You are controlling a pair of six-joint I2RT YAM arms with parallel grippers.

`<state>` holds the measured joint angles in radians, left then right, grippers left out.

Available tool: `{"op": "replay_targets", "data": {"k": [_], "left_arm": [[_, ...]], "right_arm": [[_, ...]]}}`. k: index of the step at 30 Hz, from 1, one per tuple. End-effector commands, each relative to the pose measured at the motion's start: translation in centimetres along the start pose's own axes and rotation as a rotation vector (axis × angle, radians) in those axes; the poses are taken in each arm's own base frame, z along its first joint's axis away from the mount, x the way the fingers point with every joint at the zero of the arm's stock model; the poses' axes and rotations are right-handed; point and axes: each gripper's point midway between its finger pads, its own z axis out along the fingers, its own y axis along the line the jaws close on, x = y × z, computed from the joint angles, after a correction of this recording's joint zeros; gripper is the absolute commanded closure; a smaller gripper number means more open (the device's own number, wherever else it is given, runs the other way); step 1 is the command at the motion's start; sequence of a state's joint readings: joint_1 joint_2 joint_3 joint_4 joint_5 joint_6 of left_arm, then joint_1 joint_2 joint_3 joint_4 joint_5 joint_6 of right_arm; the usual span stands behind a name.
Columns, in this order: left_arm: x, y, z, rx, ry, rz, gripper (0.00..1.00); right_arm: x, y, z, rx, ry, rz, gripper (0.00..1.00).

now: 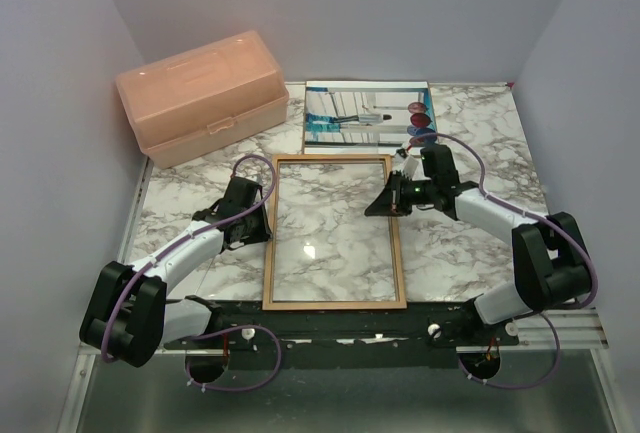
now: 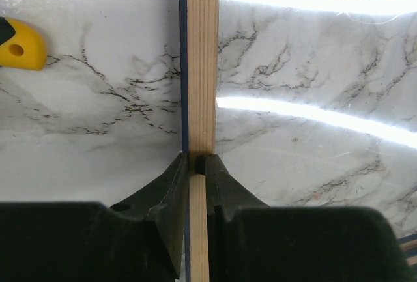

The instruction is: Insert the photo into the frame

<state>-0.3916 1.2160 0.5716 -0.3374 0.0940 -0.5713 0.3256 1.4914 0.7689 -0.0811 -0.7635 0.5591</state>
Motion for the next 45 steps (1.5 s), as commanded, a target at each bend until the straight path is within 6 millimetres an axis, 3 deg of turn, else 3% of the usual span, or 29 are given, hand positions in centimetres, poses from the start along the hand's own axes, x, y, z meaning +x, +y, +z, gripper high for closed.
{"op": "replay_targets", "data": {"k": [1,7,16,21,26,33,37,45], "left_arm": [[0.6,-0.1,0.3,0.009,0.028,0.007,0.84],[0.6,-0.1,0.3,0.008,0.029,0.008,0.84],[0.6,-0.1,0.3,0.007,0.030,0.009,0.84],[0.6,-0.2,0.3,0.008,0.029,0.012,0.84],[0.6,-0.2,0.3,0.003,0.031,0.014,0.84],[0.7,-0.2,0.4,0.003,0.033,0.015,0.84],[0.7,-0.2,0.4,0.002,0.032,0.016,0.84],[0.7,-0.2,0.4,0.005,0.035,0.018,0.84]], "right_arm": [[-1.3,1.4,0.2,-0.067,-0.053,-0.113,0.99],[-1.0,0.8,0.7,-0.069,-0.052,-0.129,0.99],[-0.5,-1.7,1.5,-0.005,-0.045,-0.145,0.99],[0.0,-2.9,1.9,0.024,-0.030,-0.139,0.94],[0.3,-4.0,2.3,0.063,-0.013,-0.117,0.80],[0.0,-5.0,2.5,0.123,-0.005,-0.085,0.51],[0.3,-6.0,2.6,0.199,0.017,-0.044,0.40],[0.3,-6.5,2.9,0.309,0.027,-0.026,0.16]]}}
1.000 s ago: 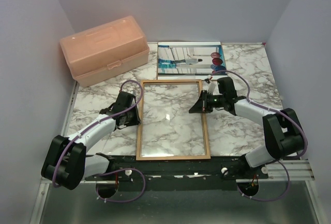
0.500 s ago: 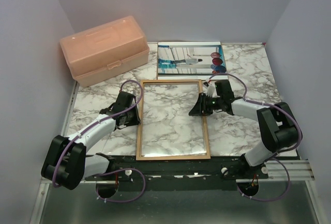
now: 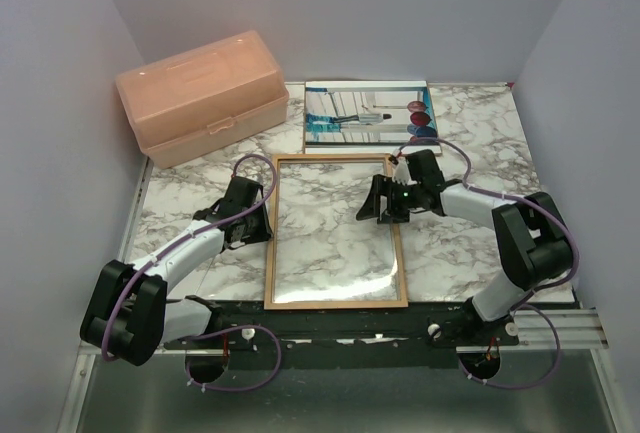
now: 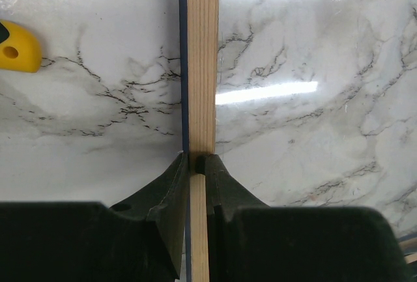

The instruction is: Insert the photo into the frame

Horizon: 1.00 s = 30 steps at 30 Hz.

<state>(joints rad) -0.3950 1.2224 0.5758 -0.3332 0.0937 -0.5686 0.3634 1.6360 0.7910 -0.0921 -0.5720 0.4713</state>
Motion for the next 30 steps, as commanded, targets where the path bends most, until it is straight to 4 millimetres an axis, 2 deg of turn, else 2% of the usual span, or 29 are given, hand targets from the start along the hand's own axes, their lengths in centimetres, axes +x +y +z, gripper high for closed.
{"op": "replay_targets", "data": {"k": [1,4,5,15,30], "left_arm": [[0.8,-0.2,0.3,0.005,0.033,0.013,0.84],[0.8,-0.1,0.3,0.003,0.034,0.013,0.84],[0.7,-0.1,0.3,0.004,0.033,0.013,0.84],[0.8,-0.1,0.3,0.003,0.035,0.013,0.84],[0.8,-0.1,0.3,0.002,0.034,0.013,0.84]], "right_arm": [[-0.3,-0.9,0.4,0.123,0.005,0.001,0.13],[-0.2,-1.3,0.2,0.192,0.012,0.012,0.00],[-0.2,-1.6,0.1,0.223,0.013,0.019,0.00],[-0.5,-3.2,-1.3,0.398,0.007,0.075,0.00],[-1.3,-1.9,-2.7,0.432,-0.005,0.071,0.00]]}}
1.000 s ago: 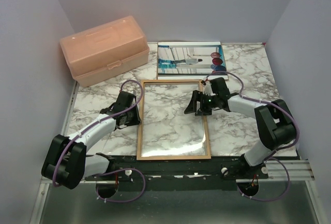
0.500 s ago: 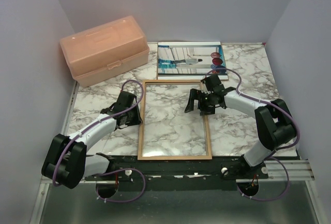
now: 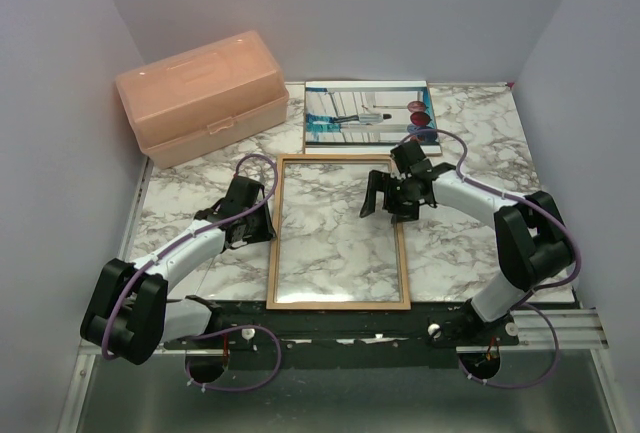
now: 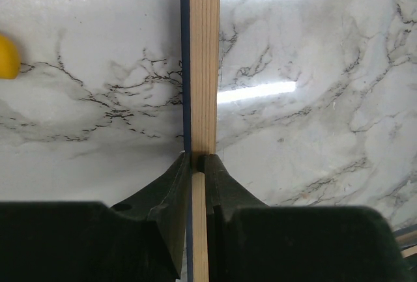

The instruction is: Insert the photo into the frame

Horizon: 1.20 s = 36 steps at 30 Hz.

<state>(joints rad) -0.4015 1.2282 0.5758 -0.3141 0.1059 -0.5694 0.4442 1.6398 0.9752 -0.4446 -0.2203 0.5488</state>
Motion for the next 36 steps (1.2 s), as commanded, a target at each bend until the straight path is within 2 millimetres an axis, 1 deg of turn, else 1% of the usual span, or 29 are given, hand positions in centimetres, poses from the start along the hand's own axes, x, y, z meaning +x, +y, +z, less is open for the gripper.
{"op": "replay_targets", "data": {"k": [1,14,16,18,20,23,25,27,28,32,36], "left_arm": [[0.9,0.4,0.2,-0.018,0.037,0.006,0.84],[0.9,0.4,0.1,-0.017,0.037,0.006,0.84],[0.9,0.4,0.1,-0.019,0.036,0.006,0.83],[0.9,0.4,0.1,-0.018,0.037,0.005,0.79],[0.9,0.4,0.1,-0.017,0.037,0.006,0.72],[1.0,0.1,0.2,-0.001,0.044,0.006,0.54],[1.2,-0.2,0.3,0.015,0.054,0.004,0.45],[1.5,-0.6,0.4,0.035,0.069,-0.006,0.38],[1.7,-0.9,0.6,0.052,0.080,-0.009,0.35],[2.2,-2.6,0.9,0.124,0.109,-0.026,0.34],[2.5,-4.3,1.1,0.156,0.133,-0.006,0.36]], "right_arm": [[-0.8,-0.5,-1.2,0.085,-0.022,-0.001,0.00],[-1.4,-2.1,-2.9,0.218,-0.045,0.004,0.00],[-1.7,-2.8,-3.1,0.260,-0.067,0.008,0.00],[-1.7,-3.2,-3.2,0.277,-0.075,0.008,0.00],[-1.3,-3.7,-2.9,0.287,-0.069,0.009,0.00],[-0.6,-4.1,-2.0,0.282,-0.048,0.016,0.01],[0.0,-4.1,-1.4,0.249,-0.030,0.028,0.02],[0.9,-3.5,-0.8,0.173,0.005,0.055,0.03],[1.2,-3.5,-0.6,0.151,0.015,0.068,0.03],[2.2,-3.5,0.0,0.109,0.043,0.091,0.04],[2.7,-3.5,-0.1,0.087,0.052,0.101,0.06]]}}
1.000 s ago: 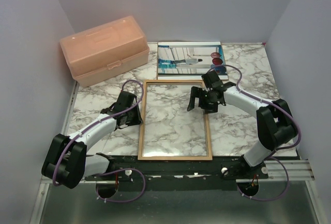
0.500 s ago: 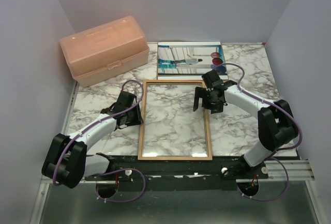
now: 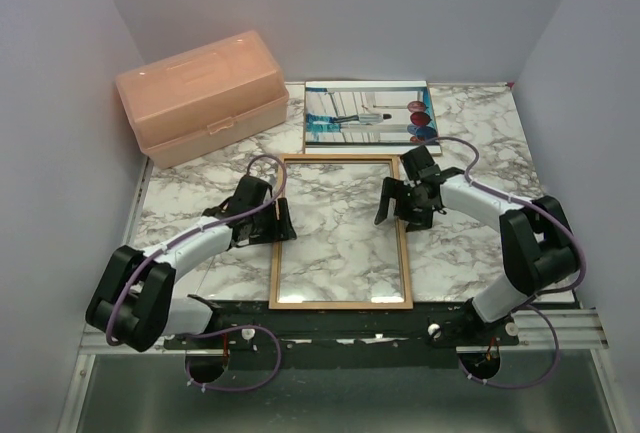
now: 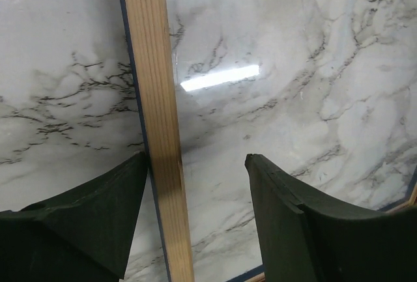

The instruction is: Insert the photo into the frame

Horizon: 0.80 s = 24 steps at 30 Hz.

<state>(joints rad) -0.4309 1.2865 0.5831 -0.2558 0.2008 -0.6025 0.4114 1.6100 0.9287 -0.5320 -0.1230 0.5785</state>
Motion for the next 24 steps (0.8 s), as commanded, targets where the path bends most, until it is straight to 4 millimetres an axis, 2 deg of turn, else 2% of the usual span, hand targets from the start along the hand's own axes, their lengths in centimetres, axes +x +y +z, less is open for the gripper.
{"op": "replay_targets", "data": {"k": [1,7,9,13,18,24], "left_arm": [[1.7,-2.3,0.7,0.062,0.085,0.008,0.37],[3.1,-4.4,0.9,0.079,0.126,0.042,0.39],[3.4,-4.0,0.7,0.050,0.113,0.036,0.39],[3.1,-2.6,-0.2,-0.030,0.082,0.037,0.28],[0.8,-2.1,-1.9,-0.110,0.020,0.073,0.09],[-1.8,-3.6,-3.2,-0.077,-0.043,0.083,0.09]], "right_arm": [[1.2,0.4,0.4,-0.060,0.031,0.023,0.06],[1.7,0.4,-0.2,-0.077,0.032,0.031,0.06],[1.9,0.0,-0.5,-0.061,0.027,0.032,0.04],[0.7,-1.1,-0.8,0.004,-0.023,0.032,0.00],[-3.1,-1.8,-2.1,0.019,-0.098,0.053,0.00],[-10.4,-4.2,-4.5,-0.114,-0.199,0.192,0.00]]}}
